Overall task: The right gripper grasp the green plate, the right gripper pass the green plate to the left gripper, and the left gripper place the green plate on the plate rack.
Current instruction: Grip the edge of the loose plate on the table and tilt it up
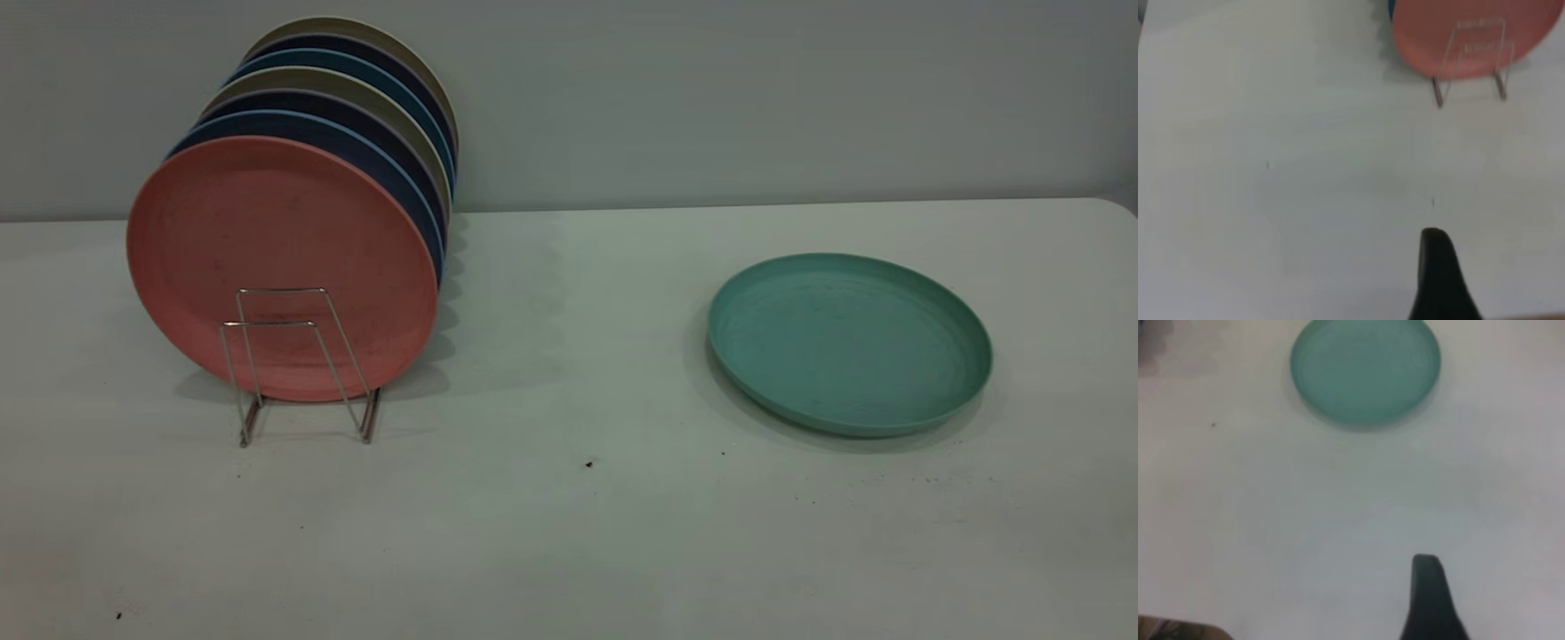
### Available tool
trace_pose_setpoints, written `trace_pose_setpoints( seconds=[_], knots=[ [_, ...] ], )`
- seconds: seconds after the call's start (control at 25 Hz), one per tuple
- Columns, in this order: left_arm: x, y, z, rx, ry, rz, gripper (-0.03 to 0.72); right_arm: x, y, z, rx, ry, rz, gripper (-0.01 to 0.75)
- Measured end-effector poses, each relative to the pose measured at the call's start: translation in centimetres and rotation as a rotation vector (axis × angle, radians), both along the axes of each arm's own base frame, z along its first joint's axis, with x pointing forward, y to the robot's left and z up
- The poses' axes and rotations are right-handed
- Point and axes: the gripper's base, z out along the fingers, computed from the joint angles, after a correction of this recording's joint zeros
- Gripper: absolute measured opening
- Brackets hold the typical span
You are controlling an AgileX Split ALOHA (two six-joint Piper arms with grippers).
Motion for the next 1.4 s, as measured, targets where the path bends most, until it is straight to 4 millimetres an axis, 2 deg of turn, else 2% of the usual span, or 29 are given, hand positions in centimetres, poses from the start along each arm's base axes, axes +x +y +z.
trace_pose_setpoints(
  seconds=[0.12,0.32,0.52,0.72,0.92,1.08,1.2,1.4],
  knots=[
    [3.6,0.2,1.3,-0.004,0.031,0.0,0.546,3.4,0.4,1.1,-0.004,0.036,0.026,0.54],
    [9.8,0.3,1.8,-0.012,0.08,-0.011,0.554,9.5,1.6,0.4,0.01,0.14,0.108,0.54],
    [15.1,0.3,0.4,-0.031,0.127,-0.036,0.555,14.9,2.9,-3.4,0.098,0.27,0.16,0.54],
    [19.9,-0.1,-1.5,-0.077,0.203,-0.095,0.555,19.0,3.7,-8.0,0.183,0.361,0.147,0.54],
    [24.4,-1.1,-3.0,-0.193,0.242,-0.163,0.555,22.9,3.7,-12.1,0.183,0.438,0.113,0.54],
    [27.2,-2.9,-4.3,-0.248,0.256,-0.267,0.555,26.1,2.2,-14.7,0.202,0.489,0.051,0.54],
    [29.0,-5.4,-5.3,-0.295,0.27,-0.346,0.555,28.2,0.3,-16.3,0.235,0.523,-0.001,0.534],
    [31.2,-9.9,-8.5,-0.338,0.322,-0.461,0.555,31.0,-1.9,-19.1,0.308,0.563,-0.038,0.513]
  ],
)
